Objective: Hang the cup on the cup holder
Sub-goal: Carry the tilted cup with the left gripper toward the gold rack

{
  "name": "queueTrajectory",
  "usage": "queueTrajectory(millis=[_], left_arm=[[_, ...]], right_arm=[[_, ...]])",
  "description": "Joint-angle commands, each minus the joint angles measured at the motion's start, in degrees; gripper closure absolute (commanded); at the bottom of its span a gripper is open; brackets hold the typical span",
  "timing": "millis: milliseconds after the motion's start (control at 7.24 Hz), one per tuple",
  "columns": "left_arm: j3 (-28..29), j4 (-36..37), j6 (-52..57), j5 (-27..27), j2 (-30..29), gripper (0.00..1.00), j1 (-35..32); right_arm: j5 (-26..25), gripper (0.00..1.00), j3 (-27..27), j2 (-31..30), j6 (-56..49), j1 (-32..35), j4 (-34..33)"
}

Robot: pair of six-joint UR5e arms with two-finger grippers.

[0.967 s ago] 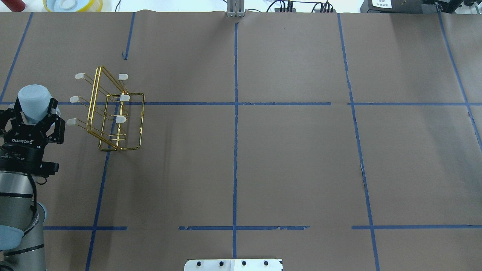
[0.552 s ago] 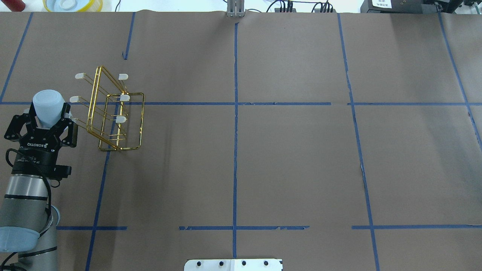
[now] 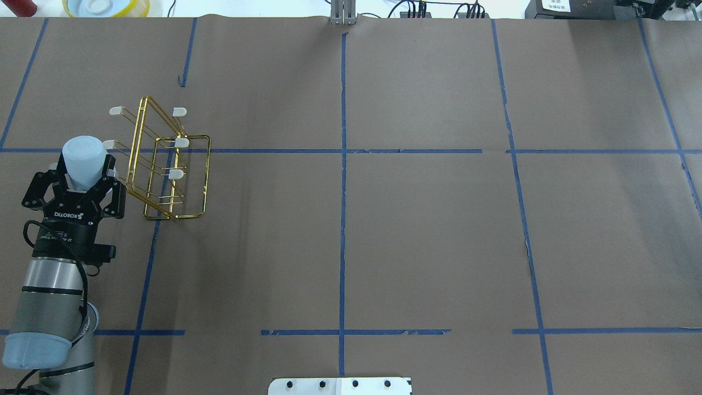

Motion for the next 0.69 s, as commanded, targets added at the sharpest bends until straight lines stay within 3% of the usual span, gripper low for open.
queueTrajectory(millis=[0, 552], left_arm=[[0.46, -0.05, -0.09, 0.01, -0.26, 1.00, 0.06], [1.25, 0.13, -1.22, -0.08, -0.26, 1.00, 0.77]], right_arm=[[0.00, 0.00, 0.00, 0.00, 0.00, 0.00, 0.00], [0.00, 0.00, 0.00, 0.00, 0.00, 0.00, 0.00]])
